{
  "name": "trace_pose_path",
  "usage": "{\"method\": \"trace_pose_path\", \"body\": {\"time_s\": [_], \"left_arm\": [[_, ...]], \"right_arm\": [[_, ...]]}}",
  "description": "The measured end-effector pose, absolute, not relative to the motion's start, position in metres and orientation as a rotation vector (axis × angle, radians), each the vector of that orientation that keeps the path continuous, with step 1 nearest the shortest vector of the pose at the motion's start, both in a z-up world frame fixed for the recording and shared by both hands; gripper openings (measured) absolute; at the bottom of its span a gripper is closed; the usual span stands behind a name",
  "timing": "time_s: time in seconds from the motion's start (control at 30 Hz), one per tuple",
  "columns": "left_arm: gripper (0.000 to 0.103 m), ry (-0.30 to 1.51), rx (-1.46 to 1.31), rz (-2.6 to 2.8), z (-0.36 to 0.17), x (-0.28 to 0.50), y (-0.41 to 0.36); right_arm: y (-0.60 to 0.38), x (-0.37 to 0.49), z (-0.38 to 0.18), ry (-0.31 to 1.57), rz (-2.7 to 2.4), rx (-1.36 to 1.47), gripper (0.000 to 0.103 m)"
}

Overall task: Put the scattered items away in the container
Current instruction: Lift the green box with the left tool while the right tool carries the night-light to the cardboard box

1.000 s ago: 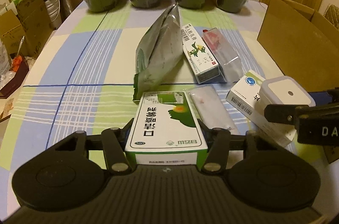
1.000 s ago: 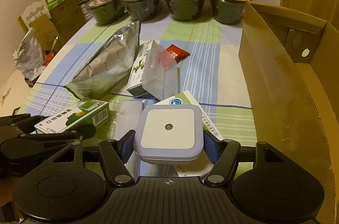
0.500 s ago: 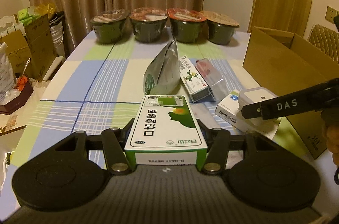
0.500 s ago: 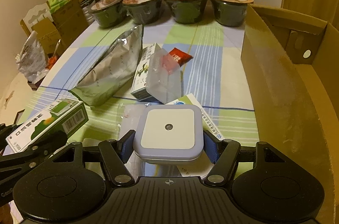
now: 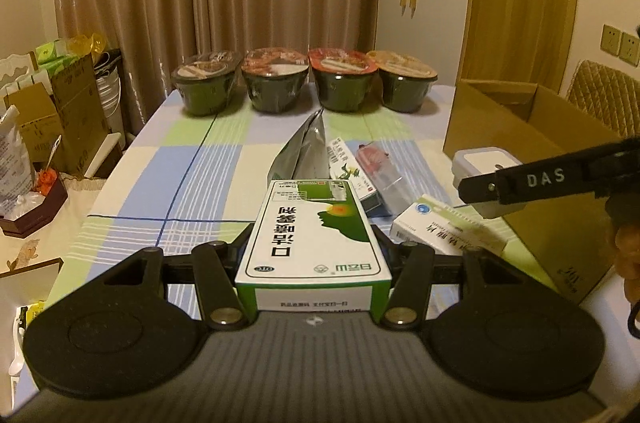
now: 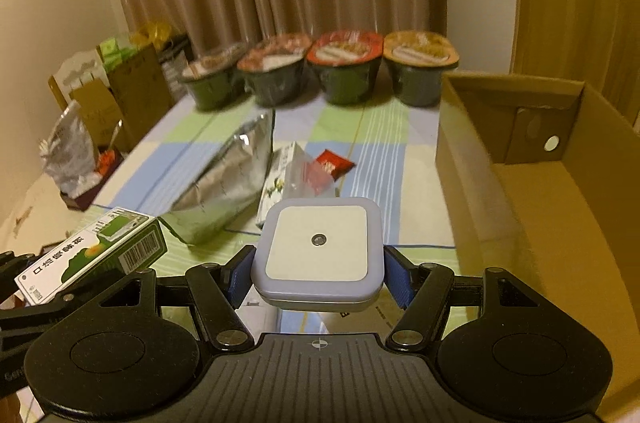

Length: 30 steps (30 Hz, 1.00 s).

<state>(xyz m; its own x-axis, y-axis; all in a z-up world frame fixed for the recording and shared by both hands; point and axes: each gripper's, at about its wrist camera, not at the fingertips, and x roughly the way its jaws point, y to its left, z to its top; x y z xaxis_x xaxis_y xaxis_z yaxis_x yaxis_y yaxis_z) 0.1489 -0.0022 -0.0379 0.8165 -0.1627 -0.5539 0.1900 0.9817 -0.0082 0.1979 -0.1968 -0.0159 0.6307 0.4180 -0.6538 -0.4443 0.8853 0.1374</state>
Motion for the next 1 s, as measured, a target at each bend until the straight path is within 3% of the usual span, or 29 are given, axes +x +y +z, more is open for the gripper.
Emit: {"method": "trace_pose_path", "body": {"time_s": [0.47,1.0], "left_arm": [[0.051,0.513,0.052,-0.282,0.020,0.109,-0.044],[0.051,0.488,0.044,-0.504,0.040,0.125,-0.182]], "right_arm": [[-0.271,0.155,0.049,0.587,0.336,-0.013,0.069],[-0.394,0.160,0.067,0.583,0.130,0.025,0.069]]}}
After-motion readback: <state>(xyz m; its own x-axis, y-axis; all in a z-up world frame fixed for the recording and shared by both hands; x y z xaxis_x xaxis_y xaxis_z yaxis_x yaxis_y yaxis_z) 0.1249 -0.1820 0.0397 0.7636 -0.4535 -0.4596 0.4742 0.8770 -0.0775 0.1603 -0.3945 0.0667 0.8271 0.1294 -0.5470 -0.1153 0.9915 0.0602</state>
